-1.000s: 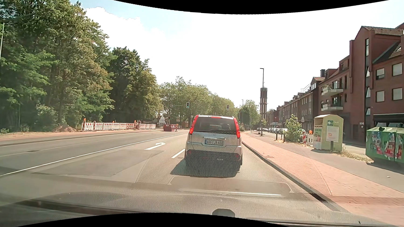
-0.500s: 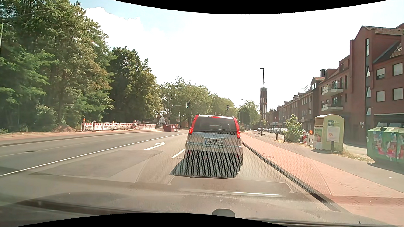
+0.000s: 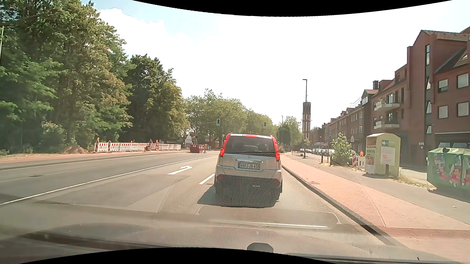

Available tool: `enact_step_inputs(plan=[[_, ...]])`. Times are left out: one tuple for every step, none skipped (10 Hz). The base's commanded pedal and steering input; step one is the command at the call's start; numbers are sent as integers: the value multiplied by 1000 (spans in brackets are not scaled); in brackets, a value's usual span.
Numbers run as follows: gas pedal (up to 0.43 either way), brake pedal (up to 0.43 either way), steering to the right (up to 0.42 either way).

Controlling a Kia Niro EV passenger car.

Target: Follow the waypoints while adhering to traffic rules and regulations

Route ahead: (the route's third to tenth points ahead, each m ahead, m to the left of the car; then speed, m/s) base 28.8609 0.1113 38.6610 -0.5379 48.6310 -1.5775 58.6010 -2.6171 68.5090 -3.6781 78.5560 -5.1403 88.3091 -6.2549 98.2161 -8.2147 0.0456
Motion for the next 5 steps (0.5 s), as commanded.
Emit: enact_step_inputs(plan=[[0, 18, 10], [0, 18, 10], [0, 18, 10], [0, 18, 10], [0, 18, 10]])
